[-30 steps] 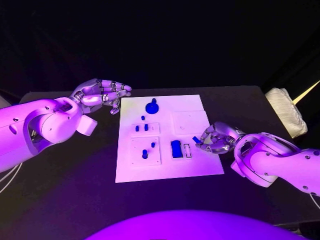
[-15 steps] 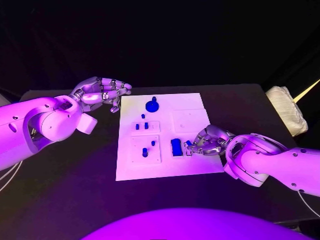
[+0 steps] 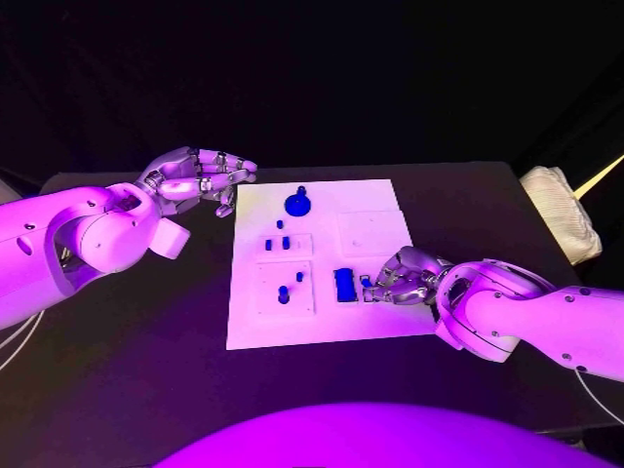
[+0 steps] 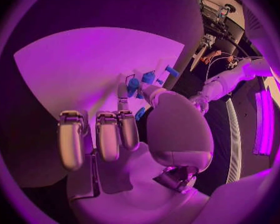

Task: Assemble the parts on the task board

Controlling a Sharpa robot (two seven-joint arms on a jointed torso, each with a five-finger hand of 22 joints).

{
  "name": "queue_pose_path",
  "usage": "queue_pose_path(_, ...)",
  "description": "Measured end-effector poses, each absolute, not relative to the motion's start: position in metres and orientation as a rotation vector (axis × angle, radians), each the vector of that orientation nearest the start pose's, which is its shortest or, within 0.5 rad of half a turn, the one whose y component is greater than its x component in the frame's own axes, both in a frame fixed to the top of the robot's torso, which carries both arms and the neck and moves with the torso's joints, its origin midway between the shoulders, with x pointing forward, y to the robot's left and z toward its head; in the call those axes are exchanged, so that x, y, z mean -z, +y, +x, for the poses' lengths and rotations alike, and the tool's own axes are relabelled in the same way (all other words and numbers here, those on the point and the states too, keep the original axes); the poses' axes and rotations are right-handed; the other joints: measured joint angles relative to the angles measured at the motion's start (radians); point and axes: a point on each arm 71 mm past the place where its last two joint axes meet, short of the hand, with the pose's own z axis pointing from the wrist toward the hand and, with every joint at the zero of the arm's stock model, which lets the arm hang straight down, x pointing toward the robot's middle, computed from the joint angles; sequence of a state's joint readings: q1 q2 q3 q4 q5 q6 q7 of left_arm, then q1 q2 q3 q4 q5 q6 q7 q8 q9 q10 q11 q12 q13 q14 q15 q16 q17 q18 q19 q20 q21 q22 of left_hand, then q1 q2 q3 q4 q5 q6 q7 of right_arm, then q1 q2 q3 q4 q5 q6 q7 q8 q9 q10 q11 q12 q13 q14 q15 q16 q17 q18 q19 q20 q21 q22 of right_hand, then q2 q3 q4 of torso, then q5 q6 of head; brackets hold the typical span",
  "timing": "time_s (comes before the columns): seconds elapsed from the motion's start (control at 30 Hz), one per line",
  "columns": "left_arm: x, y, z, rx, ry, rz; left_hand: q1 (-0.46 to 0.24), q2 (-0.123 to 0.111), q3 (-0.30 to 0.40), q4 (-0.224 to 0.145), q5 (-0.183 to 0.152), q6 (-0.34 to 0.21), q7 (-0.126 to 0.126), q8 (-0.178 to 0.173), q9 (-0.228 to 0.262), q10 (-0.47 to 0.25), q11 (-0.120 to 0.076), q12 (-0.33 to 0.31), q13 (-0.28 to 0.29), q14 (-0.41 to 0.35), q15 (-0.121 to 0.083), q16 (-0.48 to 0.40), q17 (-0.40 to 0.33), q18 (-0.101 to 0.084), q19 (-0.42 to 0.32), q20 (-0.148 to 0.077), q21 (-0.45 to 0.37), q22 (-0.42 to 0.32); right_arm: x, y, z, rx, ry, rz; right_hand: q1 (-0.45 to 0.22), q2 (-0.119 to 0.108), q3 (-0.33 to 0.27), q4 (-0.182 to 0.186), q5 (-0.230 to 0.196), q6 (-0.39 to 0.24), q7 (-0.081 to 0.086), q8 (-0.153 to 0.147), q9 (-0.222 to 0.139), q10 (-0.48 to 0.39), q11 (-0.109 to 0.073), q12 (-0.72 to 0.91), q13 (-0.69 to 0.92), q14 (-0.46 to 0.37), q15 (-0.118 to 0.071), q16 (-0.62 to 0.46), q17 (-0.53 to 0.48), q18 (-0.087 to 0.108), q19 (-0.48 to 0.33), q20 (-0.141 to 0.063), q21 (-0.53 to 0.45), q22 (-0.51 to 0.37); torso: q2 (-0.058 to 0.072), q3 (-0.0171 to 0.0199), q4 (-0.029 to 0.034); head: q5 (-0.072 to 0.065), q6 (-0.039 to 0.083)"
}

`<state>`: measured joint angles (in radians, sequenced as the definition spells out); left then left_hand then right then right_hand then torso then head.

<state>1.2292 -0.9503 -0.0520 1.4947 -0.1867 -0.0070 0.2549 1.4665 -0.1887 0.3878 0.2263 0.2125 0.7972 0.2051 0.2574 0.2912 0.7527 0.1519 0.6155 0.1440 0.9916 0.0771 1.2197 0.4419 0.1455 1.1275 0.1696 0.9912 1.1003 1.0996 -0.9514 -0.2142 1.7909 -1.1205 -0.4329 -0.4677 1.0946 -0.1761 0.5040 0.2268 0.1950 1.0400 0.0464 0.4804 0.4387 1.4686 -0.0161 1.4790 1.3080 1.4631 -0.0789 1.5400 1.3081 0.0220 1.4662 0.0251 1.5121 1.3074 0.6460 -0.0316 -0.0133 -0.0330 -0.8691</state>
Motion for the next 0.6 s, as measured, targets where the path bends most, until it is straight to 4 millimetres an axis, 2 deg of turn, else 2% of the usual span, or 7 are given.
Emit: queue_pose_path(0.6, 0.1761, 0.2544, 0.4855, 1.550, 1.703, -0.919, 0.000, 0.000, 0.000, 0.000, 0.000, 0.000, 0.000, 0.004, -0.001, 0.000, 0.000, 0.000, 0.000, 0.000, 0.000, 0.000, 0.001, 0.000, 0.000, 0.000, 0.000, -0.002, 0.2799, -0.2034, 0.3870, -0.524, 2.085, 0.376, 0.000, 0.000, 0.000, 0.000, 0.000, 0.000, 0.000, 0.000, 0.000, 0.000, 0.000, 0.000, 0.000, 0.000, 0.000, 0.000, 0.000, 0.000, 0.000, 0.000, 0.000, 0.001, 0.000, 0.0006, -0.0004, 0.001, 0.001)
